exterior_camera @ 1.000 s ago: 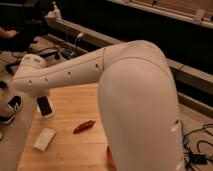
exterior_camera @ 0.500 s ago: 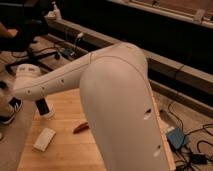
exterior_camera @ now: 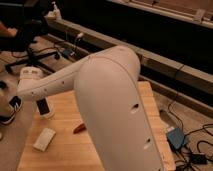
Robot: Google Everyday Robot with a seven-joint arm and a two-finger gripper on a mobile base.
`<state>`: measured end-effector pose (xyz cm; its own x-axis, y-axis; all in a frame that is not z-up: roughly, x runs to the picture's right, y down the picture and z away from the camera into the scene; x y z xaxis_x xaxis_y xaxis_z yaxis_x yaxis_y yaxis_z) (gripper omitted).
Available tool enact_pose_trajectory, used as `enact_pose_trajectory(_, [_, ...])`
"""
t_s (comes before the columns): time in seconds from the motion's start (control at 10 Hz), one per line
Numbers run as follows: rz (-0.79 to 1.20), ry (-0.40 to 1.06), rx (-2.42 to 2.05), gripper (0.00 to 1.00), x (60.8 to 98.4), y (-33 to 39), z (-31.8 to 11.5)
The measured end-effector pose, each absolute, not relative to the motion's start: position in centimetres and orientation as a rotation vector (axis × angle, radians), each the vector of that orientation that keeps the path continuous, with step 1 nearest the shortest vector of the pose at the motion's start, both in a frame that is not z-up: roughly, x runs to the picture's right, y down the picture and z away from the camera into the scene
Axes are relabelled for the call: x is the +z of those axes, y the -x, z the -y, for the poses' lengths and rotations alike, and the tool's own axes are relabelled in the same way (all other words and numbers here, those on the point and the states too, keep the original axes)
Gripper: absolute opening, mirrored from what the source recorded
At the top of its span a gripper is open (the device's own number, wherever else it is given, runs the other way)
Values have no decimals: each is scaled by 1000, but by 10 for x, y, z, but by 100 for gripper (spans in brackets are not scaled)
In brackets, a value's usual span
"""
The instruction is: Place the eraser in the ceramic cup
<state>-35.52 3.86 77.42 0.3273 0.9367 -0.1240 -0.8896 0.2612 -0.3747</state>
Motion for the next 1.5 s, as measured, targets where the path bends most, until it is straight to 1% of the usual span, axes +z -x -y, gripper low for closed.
enact_pose_trajectory(0.5, [103, 461, 1199, 10, 767, 351, -26])
enact_pose_trajectory(0.9, [135, 433, 1224, 10, 771, 350, -4])
enact_pose_trajectory(1.5, [165, 442, 1225, 10, 781, 358, -17])
